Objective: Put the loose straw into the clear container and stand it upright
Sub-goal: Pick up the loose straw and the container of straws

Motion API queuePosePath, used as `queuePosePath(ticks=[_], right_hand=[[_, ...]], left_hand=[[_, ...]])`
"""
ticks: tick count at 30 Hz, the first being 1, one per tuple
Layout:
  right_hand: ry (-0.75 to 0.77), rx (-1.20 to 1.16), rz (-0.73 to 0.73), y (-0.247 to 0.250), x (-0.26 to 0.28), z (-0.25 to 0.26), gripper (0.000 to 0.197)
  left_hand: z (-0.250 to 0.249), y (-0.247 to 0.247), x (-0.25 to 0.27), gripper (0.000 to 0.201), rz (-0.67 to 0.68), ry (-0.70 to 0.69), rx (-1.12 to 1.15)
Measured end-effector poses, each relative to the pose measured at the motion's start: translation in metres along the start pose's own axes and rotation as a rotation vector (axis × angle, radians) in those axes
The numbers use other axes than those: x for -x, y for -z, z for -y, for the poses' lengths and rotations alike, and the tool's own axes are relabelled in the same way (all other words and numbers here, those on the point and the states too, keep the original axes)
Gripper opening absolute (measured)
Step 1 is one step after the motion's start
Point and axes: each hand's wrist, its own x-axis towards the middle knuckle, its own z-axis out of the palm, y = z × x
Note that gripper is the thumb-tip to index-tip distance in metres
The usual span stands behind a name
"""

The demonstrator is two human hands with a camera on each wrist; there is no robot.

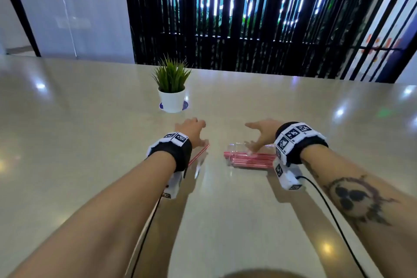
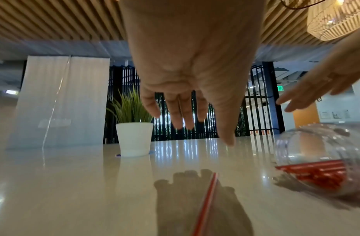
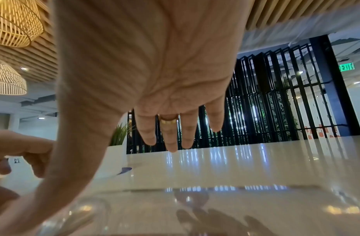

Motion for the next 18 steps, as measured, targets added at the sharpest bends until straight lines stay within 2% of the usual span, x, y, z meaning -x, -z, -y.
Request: queuePosePath(ticks=[3,5,8,11,13,18], right_hand=[[-0.011,0.024,0.03,-0.009,0.002,0.003,0.102],[-0.034,0.062,0.019,-0.019,0.003,0.005,0.104],[-0.06,0.072,0.011,-0.03,0.004,0.004,0.11],[-0.071,0.087,0.001,-0.037,0.004,0.002,0.107],[-0.067,0.106,-0.023,-0.041,0.003,0.001,0.104],[-0.062,0.103,0.0,-0.038,0.0,0.003,0.093]], left_hand=[[0.0,-0.012,-0.002,0.057,0.15,0.047,0.045],[0.001,-0.021,-0.003,0.052,0.201,0.076,0.03],[0.004,-0.033,-0.007,0.029,0.173,0.09,-0.005],[0.005,-0.043,-0.015,0.009,0.172,0.148,0.017],[0.005,-0.048,-0.02,0.007,0.204,0.196,0.025],[-0.006,-0.04,-0.014,0.012,0.218,0.191,-0.043]])
